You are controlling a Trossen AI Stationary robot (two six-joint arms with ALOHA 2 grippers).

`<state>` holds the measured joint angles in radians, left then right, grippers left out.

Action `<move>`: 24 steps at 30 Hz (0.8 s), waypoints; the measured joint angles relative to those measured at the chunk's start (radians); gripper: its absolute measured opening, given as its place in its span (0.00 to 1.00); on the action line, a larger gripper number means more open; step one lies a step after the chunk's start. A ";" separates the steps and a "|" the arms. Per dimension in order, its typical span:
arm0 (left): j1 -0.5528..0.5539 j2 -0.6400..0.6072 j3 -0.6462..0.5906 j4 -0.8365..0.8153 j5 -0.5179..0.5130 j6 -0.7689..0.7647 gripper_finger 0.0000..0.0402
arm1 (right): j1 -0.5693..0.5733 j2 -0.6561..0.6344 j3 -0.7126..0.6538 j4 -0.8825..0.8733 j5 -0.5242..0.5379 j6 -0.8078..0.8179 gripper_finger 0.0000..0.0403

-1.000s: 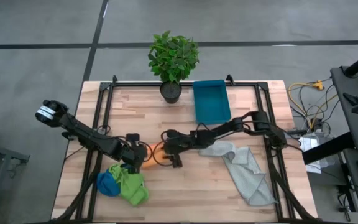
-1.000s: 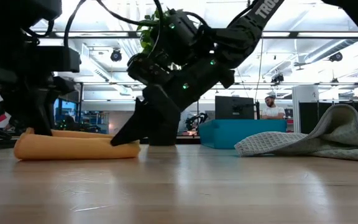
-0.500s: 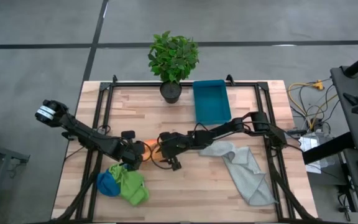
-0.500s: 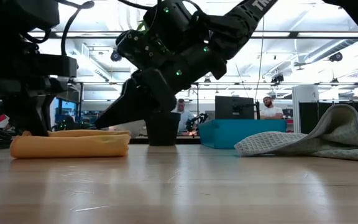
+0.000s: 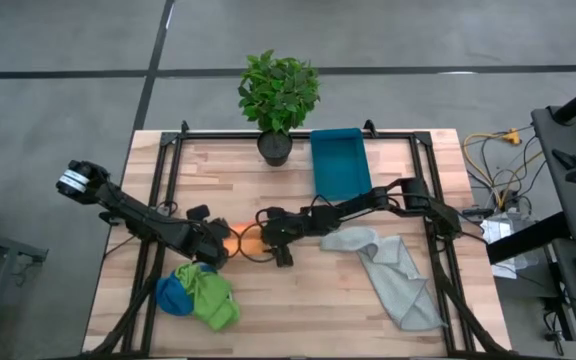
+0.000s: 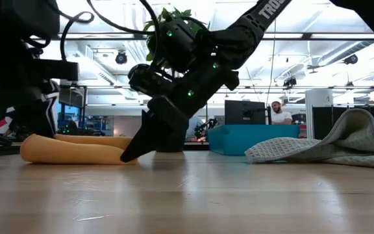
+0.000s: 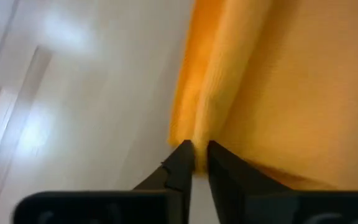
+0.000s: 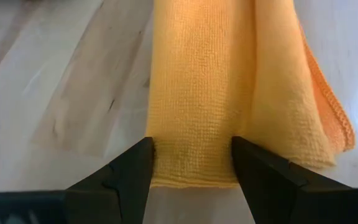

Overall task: Fold microfiber towels
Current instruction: Fold the orange microfiber towel

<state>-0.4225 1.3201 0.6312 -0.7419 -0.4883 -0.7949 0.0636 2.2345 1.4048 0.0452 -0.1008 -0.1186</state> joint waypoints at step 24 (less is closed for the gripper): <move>0.039 -0.058 -0.039 0.318 0.084 0.328 0.40 | -0.003 0.005 0.174 -0.017 -0.003 -0.081 0.53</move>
<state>-0.3830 1.2617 0.5920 -0.4235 -0.4047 -0.4664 0.0606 2.2391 1.5790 0.0285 -0.1042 -0.1994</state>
